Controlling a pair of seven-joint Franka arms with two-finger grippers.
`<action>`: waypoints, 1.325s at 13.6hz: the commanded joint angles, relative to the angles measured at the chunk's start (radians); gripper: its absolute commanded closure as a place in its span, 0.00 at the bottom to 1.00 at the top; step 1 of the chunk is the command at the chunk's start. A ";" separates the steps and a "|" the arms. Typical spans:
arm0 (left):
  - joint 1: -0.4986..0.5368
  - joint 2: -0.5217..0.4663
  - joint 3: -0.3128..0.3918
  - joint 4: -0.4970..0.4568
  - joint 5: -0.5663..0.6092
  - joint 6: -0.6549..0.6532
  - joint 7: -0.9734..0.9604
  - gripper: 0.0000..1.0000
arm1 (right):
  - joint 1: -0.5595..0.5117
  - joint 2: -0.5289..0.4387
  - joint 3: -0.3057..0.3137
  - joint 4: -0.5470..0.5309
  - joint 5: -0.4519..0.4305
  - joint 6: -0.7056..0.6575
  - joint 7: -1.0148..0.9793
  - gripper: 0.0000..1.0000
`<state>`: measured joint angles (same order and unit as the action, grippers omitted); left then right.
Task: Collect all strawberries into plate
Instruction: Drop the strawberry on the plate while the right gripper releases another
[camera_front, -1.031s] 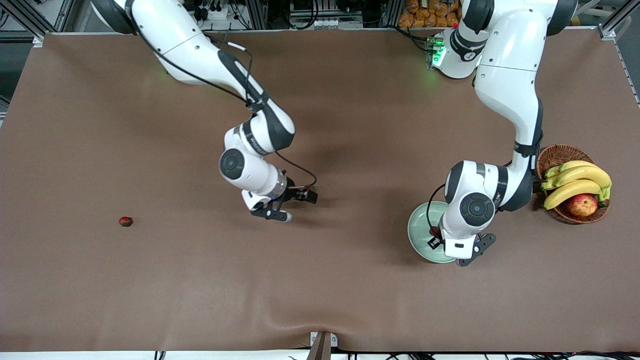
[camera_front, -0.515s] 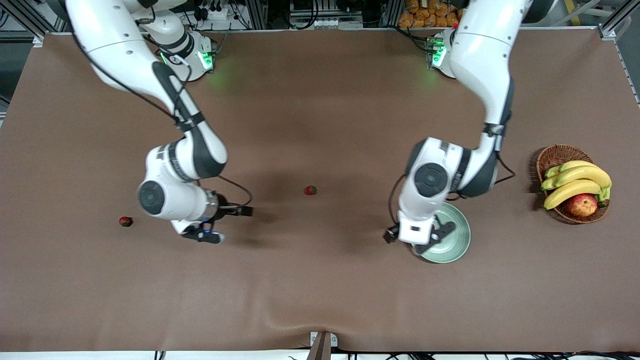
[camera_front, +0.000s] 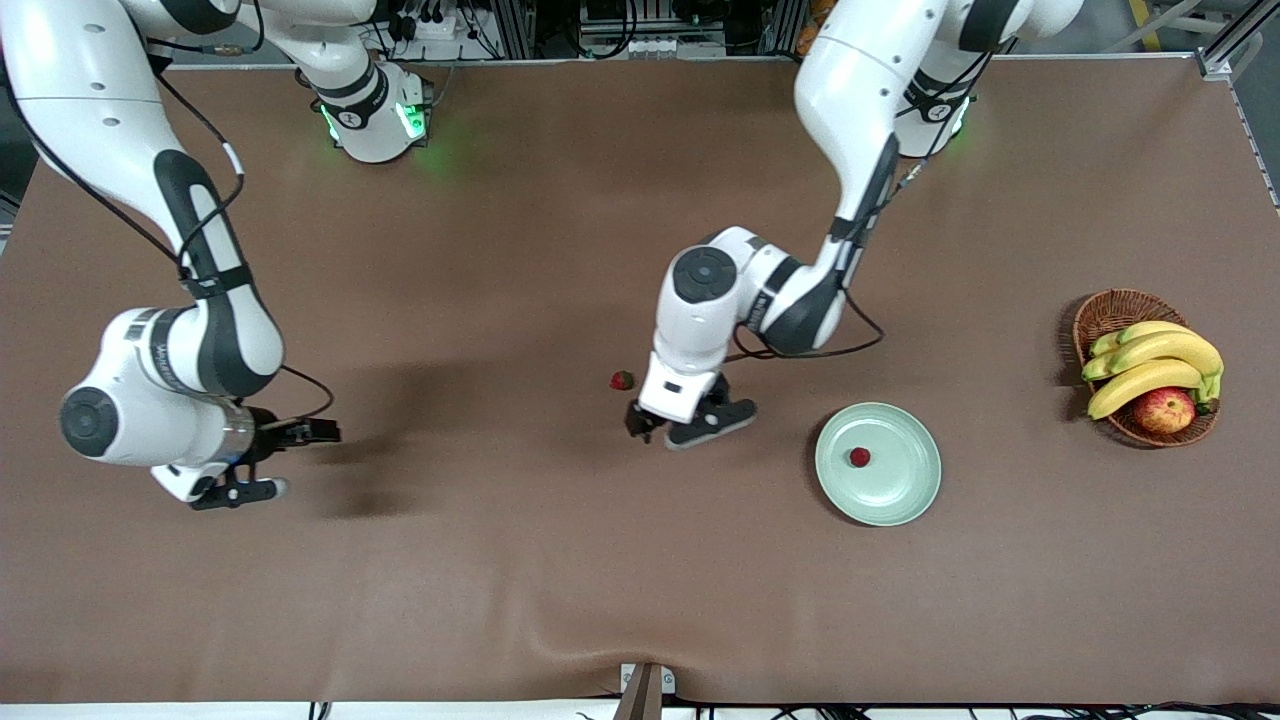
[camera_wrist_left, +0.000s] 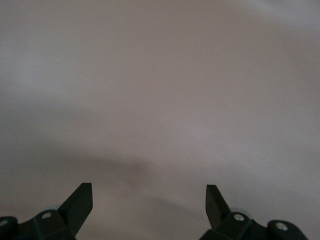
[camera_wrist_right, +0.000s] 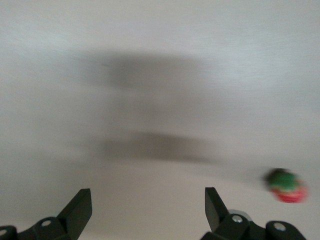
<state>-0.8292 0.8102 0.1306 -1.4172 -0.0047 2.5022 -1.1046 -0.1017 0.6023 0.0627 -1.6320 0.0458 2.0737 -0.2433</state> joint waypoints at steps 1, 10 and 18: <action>-0.068 0.078 0.018 0.046 0.002 0.093 -0.003 0.00 | -0.052 -0.018 0.019 -0.012 -0.090 0.000 -0.094 0.00; -0.165 0.142 0.021 0.060 0.218 0.066 0.000 0.00 | -0.154 0.071 0.019 -0.028 -0.201 0.201 -0.356 0.00; -0.180 0.132 0.018 0.057 0.256 -0.037 0.002 0.00 | -0.174 0.103 0.019 -0.057 -0.192 0.194 -0.350 0.02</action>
<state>-0.9962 0.9467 0.1373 -1.3695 0.2264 2.4896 -1.0994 -0.2516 0.7148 0.0614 -1.6693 -0.1266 2.2560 -0.5788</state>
